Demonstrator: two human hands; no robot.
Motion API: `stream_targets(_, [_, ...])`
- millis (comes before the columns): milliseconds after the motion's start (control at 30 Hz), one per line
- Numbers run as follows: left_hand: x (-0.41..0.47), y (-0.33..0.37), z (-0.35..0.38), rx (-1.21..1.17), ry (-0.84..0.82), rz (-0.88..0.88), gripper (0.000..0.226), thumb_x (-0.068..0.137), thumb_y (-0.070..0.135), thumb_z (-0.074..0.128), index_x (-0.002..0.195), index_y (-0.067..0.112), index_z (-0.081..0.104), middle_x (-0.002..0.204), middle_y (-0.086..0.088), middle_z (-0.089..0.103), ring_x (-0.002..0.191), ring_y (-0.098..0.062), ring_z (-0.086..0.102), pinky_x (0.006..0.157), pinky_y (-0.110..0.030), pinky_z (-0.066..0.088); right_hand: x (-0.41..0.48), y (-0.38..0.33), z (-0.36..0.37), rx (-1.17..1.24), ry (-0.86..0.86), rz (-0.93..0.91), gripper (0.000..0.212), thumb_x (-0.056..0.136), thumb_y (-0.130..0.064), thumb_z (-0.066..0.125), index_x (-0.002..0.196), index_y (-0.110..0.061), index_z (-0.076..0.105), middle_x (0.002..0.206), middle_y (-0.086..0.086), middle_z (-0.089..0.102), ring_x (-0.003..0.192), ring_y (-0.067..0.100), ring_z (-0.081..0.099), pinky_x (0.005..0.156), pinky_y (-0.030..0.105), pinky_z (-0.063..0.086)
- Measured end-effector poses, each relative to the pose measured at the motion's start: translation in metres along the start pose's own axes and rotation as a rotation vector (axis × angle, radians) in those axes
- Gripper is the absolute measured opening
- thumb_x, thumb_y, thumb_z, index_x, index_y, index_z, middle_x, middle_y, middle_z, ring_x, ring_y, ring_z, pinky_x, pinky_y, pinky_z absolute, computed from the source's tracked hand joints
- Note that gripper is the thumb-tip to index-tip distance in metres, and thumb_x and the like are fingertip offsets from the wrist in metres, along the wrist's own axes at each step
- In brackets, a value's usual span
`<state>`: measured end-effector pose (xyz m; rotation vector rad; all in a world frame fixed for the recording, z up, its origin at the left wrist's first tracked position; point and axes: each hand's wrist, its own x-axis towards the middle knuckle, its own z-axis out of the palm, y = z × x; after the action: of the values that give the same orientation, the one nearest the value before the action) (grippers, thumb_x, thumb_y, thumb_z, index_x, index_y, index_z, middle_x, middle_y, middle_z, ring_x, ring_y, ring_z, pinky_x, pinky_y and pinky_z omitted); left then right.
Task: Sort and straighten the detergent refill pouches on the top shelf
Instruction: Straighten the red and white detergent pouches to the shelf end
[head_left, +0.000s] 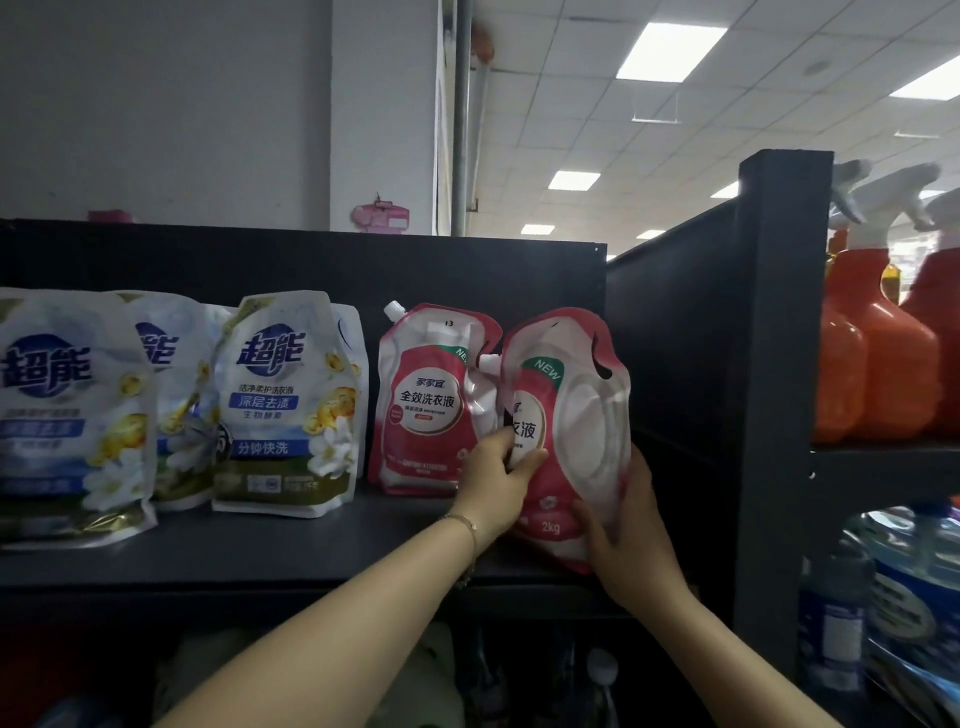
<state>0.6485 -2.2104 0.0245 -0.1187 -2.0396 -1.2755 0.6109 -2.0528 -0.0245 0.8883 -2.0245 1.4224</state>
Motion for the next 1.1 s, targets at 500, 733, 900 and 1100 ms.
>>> stream_targets(500, [-0.026, -0.009, -0.050, 0.565, 0.310, 0.320, 0.025, 0.091, 0.033, 0.062, 0.086, 0.009, 0.061, 0.135, -0.002, 0.039, 0.090, -0.014, 0.058, 0.067, -0.015, 0.048, 0.044, -0.017, 0.030, 0.140, -0.501, 0.039, 0.074, 0.093, -0.020, 0.059, 0.136, -0.035, 0.002, 0.134, -0.010, 0.033, 0.110, -0.005, 0.048, 0.079, 0.007, 0.047])
stream_targets(733, [-0.036, -0.035, -0.075, 0.724, 0.211, 0.186, 0.065, 0.085, 0.042, 0.066, 0.129, 0.004, 0.038, 0.154, -0.005, 0.010, 0.135, -0.020, 0.033, 0.105, -0.028, 0.037, 0.058, -0.037, 0.080, -0.184, -0.326, 0.156, 0.094, 0.089, -0.033, 0.065, 0.150, -0.026, -0.006, 0.156, 0.014, 0.017, 0.138, 0.028, 0.032, 0.105, 0.043, 0.040])
stream_targets(900, [-0.031, -0.041, -0.082, 1.006, 0.213, 0.365, 0.103, 0.060, 0.032, 0.087, 0.141, 0.010, 0.028, 0.151, -0.014, 0.026, 0.139, -0.027, 0.023, 0.100, -0.053, 0.038, 0.048, -0.062, 0.072, -0.534, -0.400, -0.470, 0.104, 0.087, -0.024, 0.057, 0.141, -0.020, -0.031, 0.148, -0.002, -0.040, 0.138, 0.016, -0.037, 0.120, 0.039, -0.004])
stream_targets(1100, [-0.013, -0.052, -0.084, 1.378, 0.020, 0.492, 0.108, 0.059, 0.056, 0.074, 0.142, 0.003, 0.029, 0.150, -0.014, 0.036, 0.138, -0.025, 0.026, 0.105, -0.045, 0.039, 0.070, -0.056, 0.086, -0.656, -0.642, -0.481, 0.136, 0.071, -0.062, 0.071, 0.141, -0.015, -0.035, 0.146, 0.000, -0.046, 0.131, 0.012, -0.046, 0.112, 0.031, -0.019])
